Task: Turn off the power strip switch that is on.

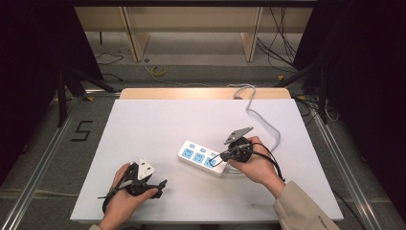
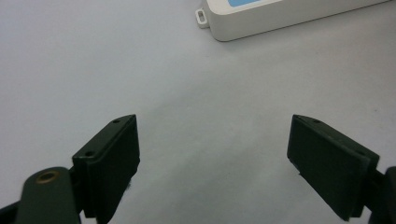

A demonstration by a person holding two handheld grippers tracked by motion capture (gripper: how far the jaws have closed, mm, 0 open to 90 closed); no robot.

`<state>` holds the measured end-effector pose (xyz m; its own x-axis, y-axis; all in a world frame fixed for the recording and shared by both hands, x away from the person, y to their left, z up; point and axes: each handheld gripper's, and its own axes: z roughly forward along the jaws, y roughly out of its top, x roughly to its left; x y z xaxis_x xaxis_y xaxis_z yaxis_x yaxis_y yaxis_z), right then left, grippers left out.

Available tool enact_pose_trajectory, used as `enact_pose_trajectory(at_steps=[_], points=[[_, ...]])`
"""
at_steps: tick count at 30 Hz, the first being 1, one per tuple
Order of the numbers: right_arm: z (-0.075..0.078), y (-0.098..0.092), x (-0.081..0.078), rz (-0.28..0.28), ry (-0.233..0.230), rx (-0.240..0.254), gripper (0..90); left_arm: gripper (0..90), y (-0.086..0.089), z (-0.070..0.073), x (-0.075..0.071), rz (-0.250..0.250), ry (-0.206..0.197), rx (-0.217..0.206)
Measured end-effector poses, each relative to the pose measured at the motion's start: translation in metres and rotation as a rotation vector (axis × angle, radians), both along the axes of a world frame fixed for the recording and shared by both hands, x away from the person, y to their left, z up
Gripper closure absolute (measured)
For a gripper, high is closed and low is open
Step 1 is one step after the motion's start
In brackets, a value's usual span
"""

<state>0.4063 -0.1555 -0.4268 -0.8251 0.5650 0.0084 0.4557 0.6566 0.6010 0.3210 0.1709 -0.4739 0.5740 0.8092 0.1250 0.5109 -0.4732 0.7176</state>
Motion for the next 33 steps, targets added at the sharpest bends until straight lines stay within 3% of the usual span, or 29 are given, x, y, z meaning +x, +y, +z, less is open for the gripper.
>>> enact_pose_trajectory(at_steps=[33], points=[[-0.005, 0.017, 0.021, -0.003, 0.027, -0.037, 90.0, 16.9, 0.0, 0.0, 0.0, -0.004, 0.0, 0.001]])
